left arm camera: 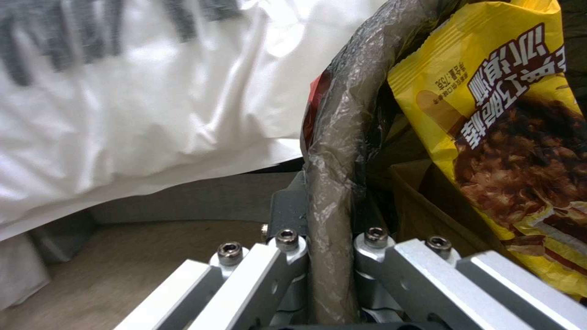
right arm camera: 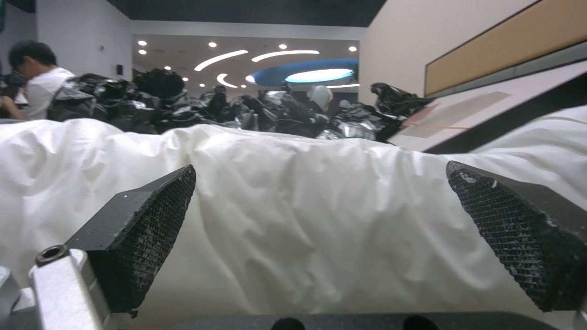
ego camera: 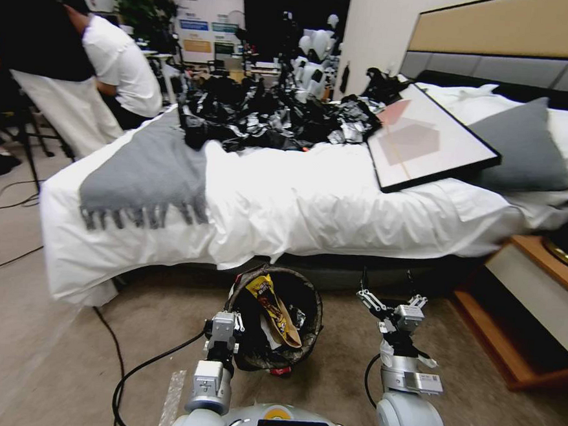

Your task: Pick up the trash bin, then pick up the garbage from the floor and place it into the trash bin.

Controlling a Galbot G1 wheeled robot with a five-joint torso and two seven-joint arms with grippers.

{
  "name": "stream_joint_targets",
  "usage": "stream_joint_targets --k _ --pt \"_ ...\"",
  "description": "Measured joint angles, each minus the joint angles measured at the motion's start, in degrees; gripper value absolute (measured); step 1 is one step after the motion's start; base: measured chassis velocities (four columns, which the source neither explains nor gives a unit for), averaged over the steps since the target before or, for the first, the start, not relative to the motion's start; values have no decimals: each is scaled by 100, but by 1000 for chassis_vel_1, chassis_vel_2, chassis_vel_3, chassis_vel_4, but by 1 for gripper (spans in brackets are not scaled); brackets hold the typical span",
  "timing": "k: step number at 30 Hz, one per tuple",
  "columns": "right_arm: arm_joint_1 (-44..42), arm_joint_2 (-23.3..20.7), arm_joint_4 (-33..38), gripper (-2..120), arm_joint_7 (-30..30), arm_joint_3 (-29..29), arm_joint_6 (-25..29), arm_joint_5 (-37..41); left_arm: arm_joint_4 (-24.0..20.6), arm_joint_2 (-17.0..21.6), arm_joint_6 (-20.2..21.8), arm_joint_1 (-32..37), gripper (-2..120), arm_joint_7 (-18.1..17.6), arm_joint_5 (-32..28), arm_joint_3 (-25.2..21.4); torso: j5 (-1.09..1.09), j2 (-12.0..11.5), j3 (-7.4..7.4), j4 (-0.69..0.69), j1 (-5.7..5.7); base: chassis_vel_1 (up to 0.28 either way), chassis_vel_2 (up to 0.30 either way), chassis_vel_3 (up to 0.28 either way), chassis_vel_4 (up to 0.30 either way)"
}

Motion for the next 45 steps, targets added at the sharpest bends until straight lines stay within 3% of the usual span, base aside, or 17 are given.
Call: stream_joint_targets --k 29,37,43,45 --pt "216 -88 30 100 -38 44 -238 67 -2 36 -43 -9 1 -36 3 10 0 0 0 3 0 123 126 118 121" --pt "211 -111 -67 100 -58 56 -284 69 -2 24 -52 -6 1 -38 7 11 0 0 0 -3 0 13 16 23 13" --pt "74 -241 -93 100 53 -36 -842 227 -2 23 -53 -6 1 -39 9 9 0 0 0 -1 0 0 0 0 0" --pt "28 -365 -94 100 282 -151 -1442 450 -2 23 -55 -13 1 -40 8 7 -1 0 0 -1 0 0 0 0 0"
